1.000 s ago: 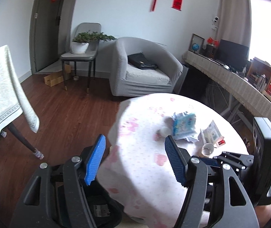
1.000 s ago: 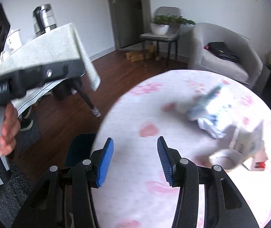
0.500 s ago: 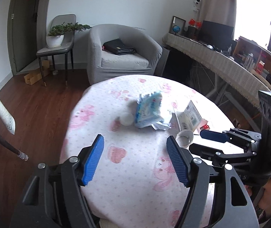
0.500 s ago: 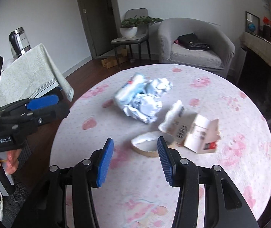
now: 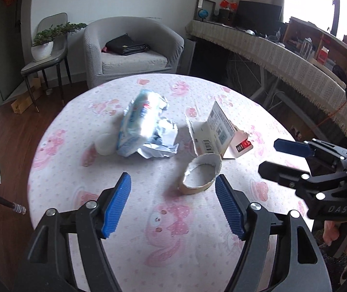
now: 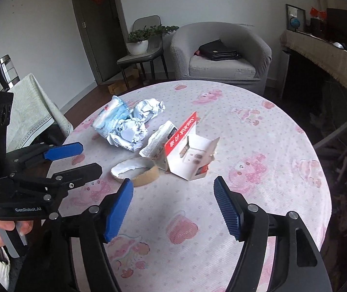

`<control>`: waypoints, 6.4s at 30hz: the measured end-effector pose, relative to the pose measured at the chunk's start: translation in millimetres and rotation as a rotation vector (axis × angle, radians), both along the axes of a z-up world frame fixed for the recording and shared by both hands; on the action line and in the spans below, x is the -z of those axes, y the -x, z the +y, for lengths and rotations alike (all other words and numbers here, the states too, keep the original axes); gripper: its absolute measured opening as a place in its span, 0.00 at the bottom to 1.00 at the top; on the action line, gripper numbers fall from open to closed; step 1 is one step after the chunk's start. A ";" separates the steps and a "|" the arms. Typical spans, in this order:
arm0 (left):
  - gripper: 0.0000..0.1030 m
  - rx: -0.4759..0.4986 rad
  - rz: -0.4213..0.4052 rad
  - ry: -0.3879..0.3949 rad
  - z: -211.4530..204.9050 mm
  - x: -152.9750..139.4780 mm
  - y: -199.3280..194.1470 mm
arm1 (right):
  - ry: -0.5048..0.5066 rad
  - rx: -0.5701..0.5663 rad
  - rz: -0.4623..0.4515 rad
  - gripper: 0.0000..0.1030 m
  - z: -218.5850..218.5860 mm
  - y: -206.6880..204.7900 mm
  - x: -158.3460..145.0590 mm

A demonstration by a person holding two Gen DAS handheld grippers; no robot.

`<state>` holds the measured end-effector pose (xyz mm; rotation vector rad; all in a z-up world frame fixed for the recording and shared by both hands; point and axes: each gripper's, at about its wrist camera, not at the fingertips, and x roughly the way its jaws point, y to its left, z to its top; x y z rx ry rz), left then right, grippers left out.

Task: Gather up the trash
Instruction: 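Grasp the tape ring with the left tool while the right tool grasps SanDisk packaging, then drop the tape ring in the bin with the left tool while right tool holds packaging, then lower the SanDisk packaging into the green bin and open the right tool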

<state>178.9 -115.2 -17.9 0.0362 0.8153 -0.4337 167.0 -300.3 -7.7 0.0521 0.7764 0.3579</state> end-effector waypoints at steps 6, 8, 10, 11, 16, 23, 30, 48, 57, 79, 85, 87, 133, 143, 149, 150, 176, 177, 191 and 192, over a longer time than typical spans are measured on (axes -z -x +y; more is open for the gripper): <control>0.73 0.077 0.024 -0.060 -28.0 16.5 -8.7 | -0.029 0.019 -0.013 0.71 -16.6 -3.2 -5.1; 0.73 0.095 0.029 -0.061 -34.7 20.6 -11.0 | -0.047 0.016 -0.011 0.71 -20.5 -5.4 -5.5; 0.73 0.105 0.030 -0.067 -40.4 23.5 -12.3 | -0.058 0.009 -0.003 0.71 -22.8 -8.6 -4.7; 0.73 0.109 0.027 -0.071 -44.2 24.7 -12.7 | -0.062 0.005 0.000 0.71 -23.3 -9.3 -4.5; 0.73 0.135 0.012 -0.084 -58.2 25.4 -14.0 | -0.054 -0.021 0.006 0.71 -20.4 -11.8 -2.4; 0.69 0.126 0.054 -0.074 -61.3 31.5 -25.7 | -0.074 -0.026 0.004 0.71 -18.5 -18.8 -7.4; 0.48 0.113 0.049 -0.079 -59.7 29.6 -25.7 | -0.083 -0.042 0.016 0.71 -8.1 -24.5 -6.7; 0.43 0.104 0.031 -0.071 -20.2 18.1 -2.7 | -0.044 -0.027 0.063 0.53 26.3 -46.0 6.6; 0.43 0.065 0.020 -0.087 15.3 10.7 5.5 | 0.015 0.033 0.091 0.40 37.7 -69.3 19.6; 0.43 -0.110 -0.001 -0.043 125.1 -7.6 20.0 | 0.056 0.118 0.051 0.02 44.7 -93.5 5.8; 0.43 -0.177 -0.016 -0.035 154.8 -12.9 24.8 | 0.028 0.117 -0.028 0.02 53.0 -82.8 -25.2; 0.43 -0.196 -0.011 -0.040 165.0 -11.7 26.1 | 0.015 0.109 -0.047 0.02 58.5 -79.1 -34.2; 0.49 -0.402 0.467 -0.163 312.8 166.2 56.8 | -0.042 -0.495 0.124 0.02 358.6 -37.7 2.4; 0.59 -0.455 0.411 -0.105 344.5 147.1 73.2 | 0.063 -0.539 0.180 0.02 395.0 -32.5 41.5; 0.59 -0.486 0.337 -0.075 360.0 119.3 81.9 | 0.109 -0.543 0.222 0.02 409.1 -32.4 66.4; 0.59 -0.489 0.329 -0.072 361.8 115.8 82.4 | 0.112 -0.543 0.230 0.02 410.4 -33.0 70.5; 0.36 -0.533 0.106 -0.002 366.0 35.0 83.6 | 0.297 -0.578 0.414 0.02 423.9 -24.8 175.4; 0.36 -0.533 0.097 0.004 365.0 31.6 84.0 | 0.302 -0.579 0.418 0.03 422.8 -24.7 178.6; 0.36 -0.511 -0.030 0.042 339.9 -13.7 82.3 | 0.370 -0.641 0.419 0.45 414.4 0.1 190.0; 0.36 -0.507 -0.040 0.045 338.0 -16.7 82.5 | 0.363 -0.643 0.411 0.45 412.7 1.2 186.1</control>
